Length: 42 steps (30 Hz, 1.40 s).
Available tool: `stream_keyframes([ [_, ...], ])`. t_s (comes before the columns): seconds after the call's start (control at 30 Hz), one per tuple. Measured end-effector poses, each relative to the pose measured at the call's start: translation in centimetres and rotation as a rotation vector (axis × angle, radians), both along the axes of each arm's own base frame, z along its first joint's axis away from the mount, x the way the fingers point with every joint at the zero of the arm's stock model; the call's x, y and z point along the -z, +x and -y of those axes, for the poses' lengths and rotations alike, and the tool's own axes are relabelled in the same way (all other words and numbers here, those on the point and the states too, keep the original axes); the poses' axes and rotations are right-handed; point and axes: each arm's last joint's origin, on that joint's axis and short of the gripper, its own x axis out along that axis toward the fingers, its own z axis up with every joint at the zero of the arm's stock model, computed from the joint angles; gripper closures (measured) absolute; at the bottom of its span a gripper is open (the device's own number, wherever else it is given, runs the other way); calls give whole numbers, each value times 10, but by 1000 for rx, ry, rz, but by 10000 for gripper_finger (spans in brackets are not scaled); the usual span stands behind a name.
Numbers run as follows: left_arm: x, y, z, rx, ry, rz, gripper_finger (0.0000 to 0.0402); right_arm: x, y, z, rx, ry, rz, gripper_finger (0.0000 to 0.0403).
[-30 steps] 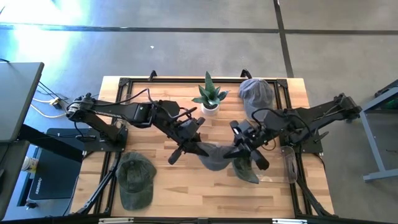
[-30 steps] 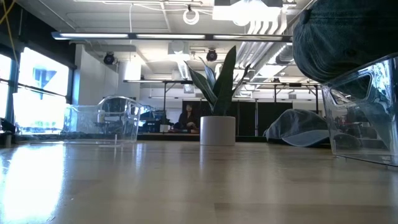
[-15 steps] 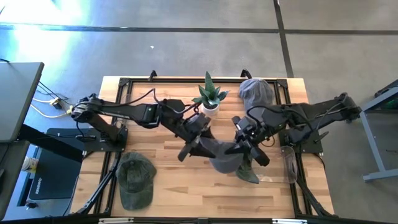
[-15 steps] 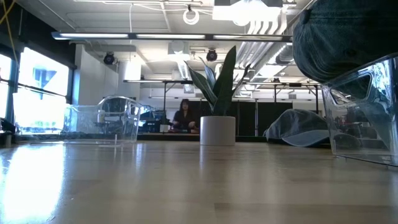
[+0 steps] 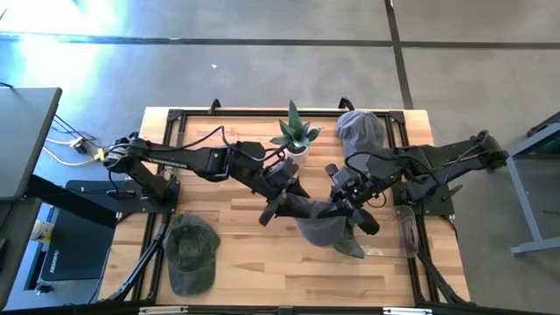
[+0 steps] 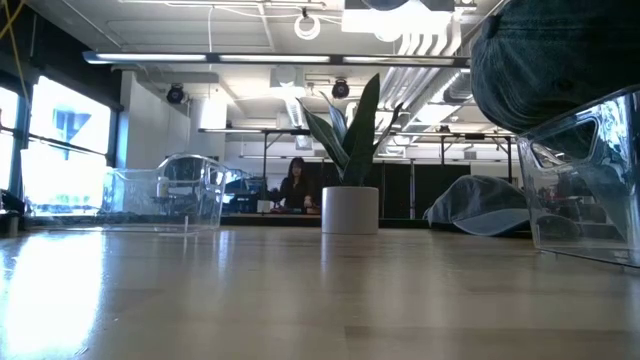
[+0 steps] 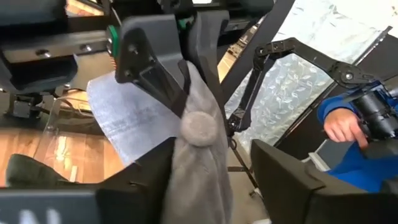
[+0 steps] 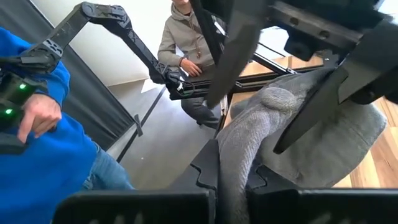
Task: Pick & Place hat
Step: Put the left gray cap into the left transparent bin
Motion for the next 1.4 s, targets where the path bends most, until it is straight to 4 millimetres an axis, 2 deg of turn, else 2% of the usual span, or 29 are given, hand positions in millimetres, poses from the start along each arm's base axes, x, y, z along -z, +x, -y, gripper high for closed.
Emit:
stream_keyframes([
  [0.13,0,0,0,2,-1,-1,249,0,0,0,-4,-8,5,396],
  [0.23,0,0,0,11,-47,-22,259,0,1,0,-10,-21,11,400],
  [0.37,0,1,1,15,-63,-25,246,1,2,-1,-15,-31,15,396],
  [0.53,16,18,4,49,-71,-27,217,2,3,-1,-22,-58,26,400],
  [0.67,20,22,5,76,-77,-28,223,2,3,-1,-23,-55,26,396],
  [0.8,19,22,6,86,-73,-13,271,2,3,-1,-23,-55,25,400],
  [1.0,16,19,6,120,-69,-4,380,2,2,-2,-53,-25,13,388],
  [1.07,14,19,6,127,-60,7,393,1,2,-2,-70,-11,12,382],
  [1.23,15,16,5,92,-72,-35,394,1,0,4,-55,23,-30,340],
  [1.4,9,-3,-1,-44,-48,-153,398,0,-10,30,56,-30,-60,266],
])
